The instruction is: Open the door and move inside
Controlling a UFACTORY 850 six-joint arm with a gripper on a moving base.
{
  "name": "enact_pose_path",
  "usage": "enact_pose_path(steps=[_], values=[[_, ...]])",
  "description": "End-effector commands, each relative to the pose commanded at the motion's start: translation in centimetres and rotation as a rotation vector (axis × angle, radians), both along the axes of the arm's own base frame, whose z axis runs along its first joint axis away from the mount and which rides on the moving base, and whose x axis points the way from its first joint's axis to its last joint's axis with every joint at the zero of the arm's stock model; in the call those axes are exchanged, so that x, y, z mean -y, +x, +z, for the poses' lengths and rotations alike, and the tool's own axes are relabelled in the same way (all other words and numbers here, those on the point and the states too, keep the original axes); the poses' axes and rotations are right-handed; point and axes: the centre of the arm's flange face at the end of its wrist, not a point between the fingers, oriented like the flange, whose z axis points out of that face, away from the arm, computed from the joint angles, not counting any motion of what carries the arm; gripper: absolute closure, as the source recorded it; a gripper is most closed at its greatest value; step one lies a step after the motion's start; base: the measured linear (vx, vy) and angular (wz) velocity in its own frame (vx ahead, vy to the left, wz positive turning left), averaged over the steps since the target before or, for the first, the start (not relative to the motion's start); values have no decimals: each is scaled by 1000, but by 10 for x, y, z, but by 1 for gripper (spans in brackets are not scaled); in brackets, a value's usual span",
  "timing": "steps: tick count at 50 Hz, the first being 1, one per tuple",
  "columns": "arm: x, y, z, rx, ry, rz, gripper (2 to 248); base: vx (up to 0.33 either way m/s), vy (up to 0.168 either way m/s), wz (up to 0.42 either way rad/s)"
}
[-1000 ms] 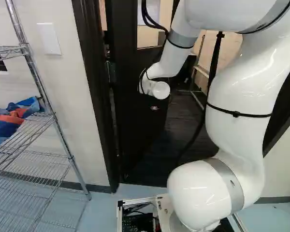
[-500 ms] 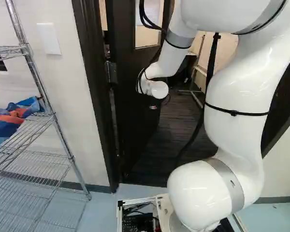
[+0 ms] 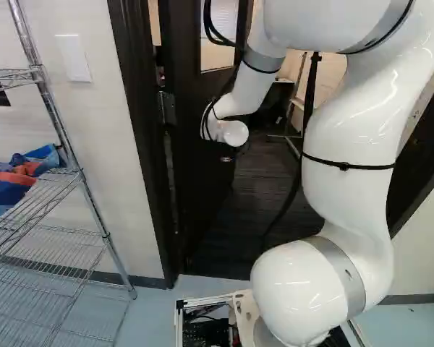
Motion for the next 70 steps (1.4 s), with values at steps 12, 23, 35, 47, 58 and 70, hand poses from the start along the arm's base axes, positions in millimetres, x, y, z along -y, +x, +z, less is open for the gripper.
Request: enact_pose_path(steps=[12, 23, 35, 47, 58, 70], values=[[-9, 9, 0, 6, -15, 41, 3, 0, 0, 0], [-18, 16, -1, 12, -28, 78, 3, 0, 0, 0], [-28, 24, -1, 19, -43, 118, 3, 0, 0, 0], [-37, 32, -2, 27, -58, 158, 3, 0, 0, 0], [-44, 39, -3, 33, -69, 188, 3, 0, 0, 0], [-50, 46, -4, 38, -71, 198, 3, 0, 0, 0]])
